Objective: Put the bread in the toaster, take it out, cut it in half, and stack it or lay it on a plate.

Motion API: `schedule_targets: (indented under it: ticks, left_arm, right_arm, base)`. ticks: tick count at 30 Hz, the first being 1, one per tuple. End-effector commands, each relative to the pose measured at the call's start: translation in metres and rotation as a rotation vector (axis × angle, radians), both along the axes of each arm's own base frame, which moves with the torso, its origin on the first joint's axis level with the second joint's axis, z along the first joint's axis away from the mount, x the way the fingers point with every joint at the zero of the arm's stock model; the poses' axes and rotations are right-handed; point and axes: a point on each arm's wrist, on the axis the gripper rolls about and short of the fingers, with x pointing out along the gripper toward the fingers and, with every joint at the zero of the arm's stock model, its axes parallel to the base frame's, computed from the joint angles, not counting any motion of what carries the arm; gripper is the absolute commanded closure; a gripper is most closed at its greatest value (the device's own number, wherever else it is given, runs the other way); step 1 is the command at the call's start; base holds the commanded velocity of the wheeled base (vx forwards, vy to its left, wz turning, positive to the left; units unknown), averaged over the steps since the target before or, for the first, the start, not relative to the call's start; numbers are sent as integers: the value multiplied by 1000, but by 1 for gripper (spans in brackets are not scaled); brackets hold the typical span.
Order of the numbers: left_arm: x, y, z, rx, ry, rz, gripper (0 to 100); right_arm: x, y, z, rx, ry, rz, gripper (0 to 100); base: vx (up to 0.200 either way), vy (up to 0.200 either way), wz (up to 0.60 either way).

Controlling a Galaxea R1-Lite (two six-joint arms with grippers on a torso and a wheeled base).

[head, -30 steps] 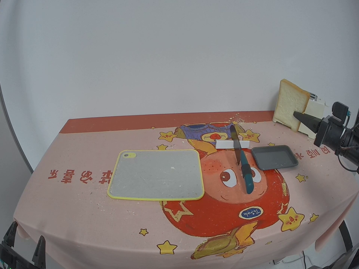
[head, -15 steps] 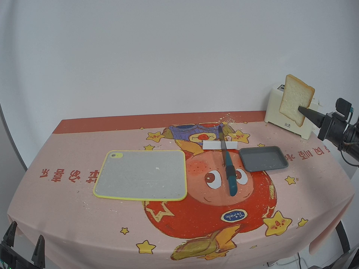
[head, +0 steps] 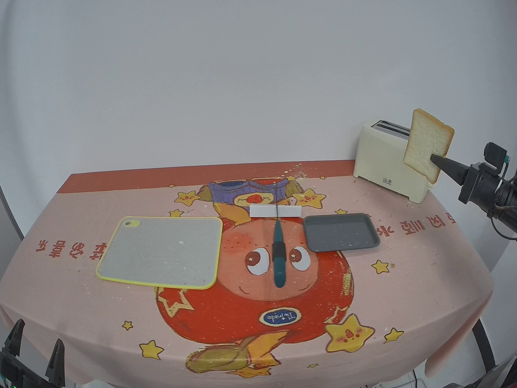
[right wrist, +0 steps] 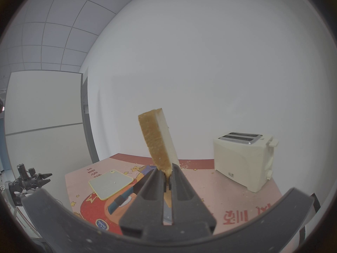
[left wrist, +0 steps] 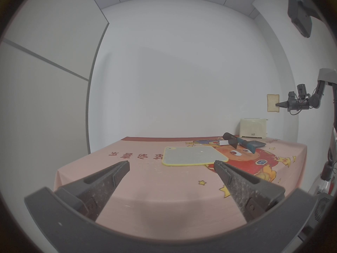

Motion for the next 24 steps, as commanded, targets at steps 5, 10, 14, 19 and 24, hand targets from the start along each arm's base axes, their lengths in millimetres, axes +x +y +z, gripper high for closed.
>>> schedule_targets:
  ticks: [5,10,14,19,24]
  left_arm:
    - [0,0,-5,0,1,0,0]
    - [0,0,-5,0,1,0,0]
    - [0,0,-5,0,1,0,0]
    - [0,0,-5,-2,1,1,0]
    - [0,0,-5,-2,1,0,0]
  right_arm:
    - [1,-3,0,0,0,-11,100]
    - [3,-11,4,0,-14,-23,100]
    - [2,-17,4,2,-13,-3,100]
    - [2,-17,3,3,-5,0,100]
    - [2,-17,2,3,-2,2,100]
  base:
    - [0,-200,0]
    - [0,-200,0]
    - [0,-200,0]
    - [80,-120,0]
    - [160,0,0]
